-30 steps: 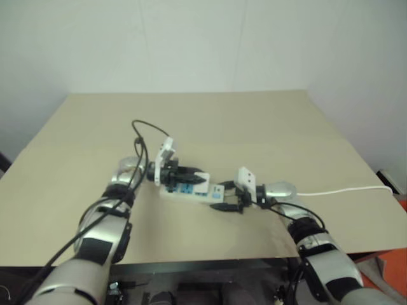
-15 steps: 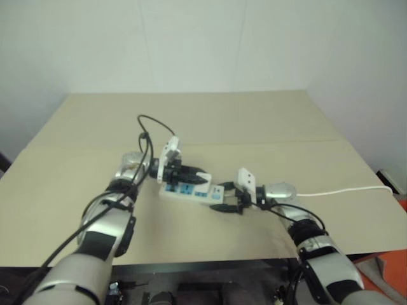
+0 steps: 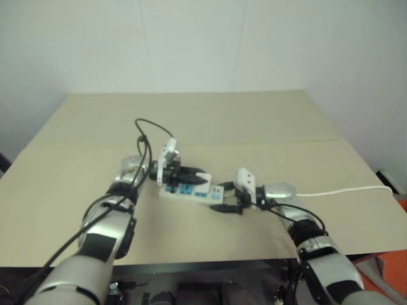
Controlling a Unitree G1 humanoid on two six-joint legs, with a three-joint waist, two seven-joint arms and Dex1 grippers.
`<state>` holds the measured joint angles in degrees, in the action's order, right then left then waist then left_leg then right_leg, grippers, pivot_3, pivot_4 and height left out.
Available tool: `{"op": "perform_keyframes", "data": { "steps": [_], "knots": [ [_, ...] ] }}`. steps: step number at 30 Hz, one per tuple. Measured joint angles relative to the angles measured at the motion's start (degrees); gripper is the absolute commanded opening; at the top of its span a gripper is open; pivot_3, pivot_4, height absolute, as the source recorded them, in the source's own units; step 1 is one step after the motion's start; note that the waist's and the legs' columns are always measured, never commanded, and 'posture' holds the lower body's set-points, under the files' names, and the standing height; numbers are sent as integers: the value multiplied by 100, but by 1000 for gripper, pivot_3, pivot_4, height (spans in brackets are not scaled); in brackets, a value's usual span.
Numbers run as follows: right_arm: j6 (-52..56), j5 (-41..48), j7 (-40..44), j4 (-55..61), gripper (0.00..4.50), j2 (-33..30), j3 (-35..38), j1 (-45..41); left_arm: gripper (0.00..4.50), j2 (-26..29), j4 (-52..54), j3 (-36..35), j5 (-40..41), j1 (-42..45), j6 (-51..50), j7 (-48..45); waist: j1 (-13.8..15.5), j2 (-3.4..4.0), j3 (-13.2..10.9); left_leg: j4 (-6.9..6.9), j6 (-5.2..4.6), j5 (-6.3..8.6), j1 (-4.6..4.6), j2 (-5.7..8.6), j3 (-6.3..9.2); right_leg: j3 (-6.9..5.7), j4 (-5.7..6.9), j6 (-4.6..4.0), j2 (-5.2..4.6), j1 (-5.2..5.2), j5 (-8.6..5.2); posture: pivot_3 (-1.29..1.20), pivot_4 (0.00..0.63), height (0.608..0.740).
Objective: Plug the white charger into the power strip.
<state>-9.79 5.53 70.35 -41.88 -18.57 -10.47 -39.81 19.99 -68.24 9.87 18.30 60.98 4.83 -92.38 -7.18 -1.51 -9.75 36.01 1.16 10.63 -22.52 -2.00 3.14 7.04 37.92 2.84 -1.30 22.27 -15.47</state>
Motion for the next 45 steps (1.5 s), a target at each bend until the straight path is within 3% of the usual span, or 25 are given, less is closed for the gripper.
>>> {"op": "perform_keyframes", "data": {
  "steps": [18,35,45],
  "knots": [
    [-1,-41,-26,33,3422,70,-11,27,999,203,275,634,452,-125,57,13,-24,-2,2,-4,0,0,11,-2,-1,4,3,1,4,-3,-1,0,150,740],
    [-6,-43,-40,63,3422,101,-25,50,999,344,295,898,579,-378,1022,0,-27,-4,4,-8,0,0,17,-3,-1,7,4,0,6,-4,-1,0,150,740],
    [5,-84,-138,79,3422,105,-24,107,999,345,201,893,94,-337,1810,0,-3,-2,40,-7,0,0,33,-2,-1,7,4,-1,6,-21,-2,0,150,740]
  ]
}}
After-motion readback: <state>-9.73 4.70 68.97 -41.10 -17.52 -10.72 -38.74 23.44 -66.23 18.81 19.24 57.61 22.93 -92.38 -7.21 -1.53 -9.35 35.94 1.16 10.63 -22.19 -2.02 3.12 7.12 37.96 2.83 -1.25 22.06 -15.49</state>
